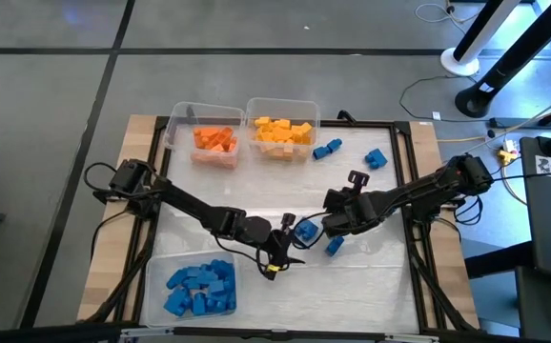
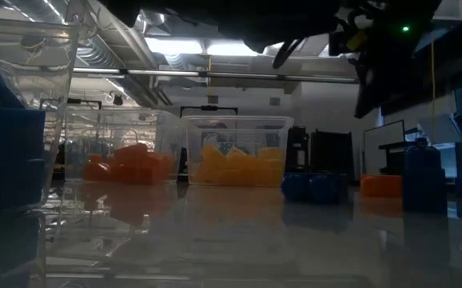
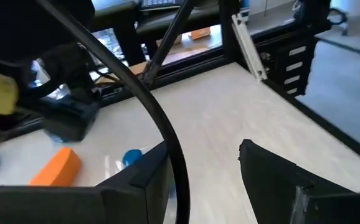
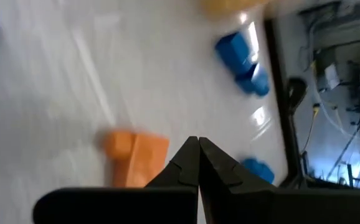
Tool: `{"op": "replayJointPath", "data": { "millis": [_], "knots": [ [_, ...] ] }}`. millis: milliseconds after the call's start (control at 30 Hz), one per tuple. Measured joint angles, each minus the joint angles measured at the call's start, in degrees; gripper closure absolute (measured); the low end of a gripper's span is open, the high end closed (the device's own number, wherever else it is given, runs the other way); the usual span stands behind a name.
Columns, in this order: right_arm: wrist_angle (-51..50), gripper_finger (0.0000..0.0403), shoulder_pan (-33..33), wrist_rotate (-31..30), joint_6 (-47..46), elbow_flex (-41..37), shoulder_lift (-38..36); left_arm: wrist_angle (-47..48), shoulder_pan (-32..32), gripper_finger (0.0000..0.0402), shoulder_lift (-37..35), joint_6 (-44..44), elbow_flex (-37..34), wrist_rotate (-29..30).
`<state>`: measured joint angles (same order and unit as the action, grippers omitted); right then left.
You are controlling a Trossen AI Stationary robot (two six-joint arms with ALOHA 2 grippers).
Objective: Sort blocks
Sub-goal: Put the blue game piece into the bottom transparent bin
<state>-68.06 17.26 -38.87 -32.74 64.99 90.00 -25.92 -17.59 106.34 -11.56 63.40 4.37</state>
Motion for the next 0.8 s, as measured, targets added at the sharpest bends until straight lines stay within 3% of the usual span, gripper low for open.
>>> {"op": "replayJointPath", "data": {
  "millis": [267, 467, 633, 800],
  "knots": [
    [-11.7, 0.04, 0.0, 4.5, -1.0, -0.1, 0.1, -0.9, 0.1, 0.0233, -2.1, -3.4, 0.0, 6.3],
    [-18.8, 0.04, 0.0, 3.1, -5.0, -0.1, 0.2, 2.5, 0.0, 0.0233, -3.4, 1.9, 0.1, 6.3],
    [-19.0, 0.04, 0.0, 1.2, -4.6, -0.1, 0.2, 12.8, 1.0, 0.0233, -3.1, 5.6, 0.1, 6.3],
    [-18.3, 0.04, 0.0, 1.0, -4.3, -0.2, 0.2, 13.3, 3.2, 0.0233, -0.8, 6.4, 0.1, 6.4]
  ]
}}
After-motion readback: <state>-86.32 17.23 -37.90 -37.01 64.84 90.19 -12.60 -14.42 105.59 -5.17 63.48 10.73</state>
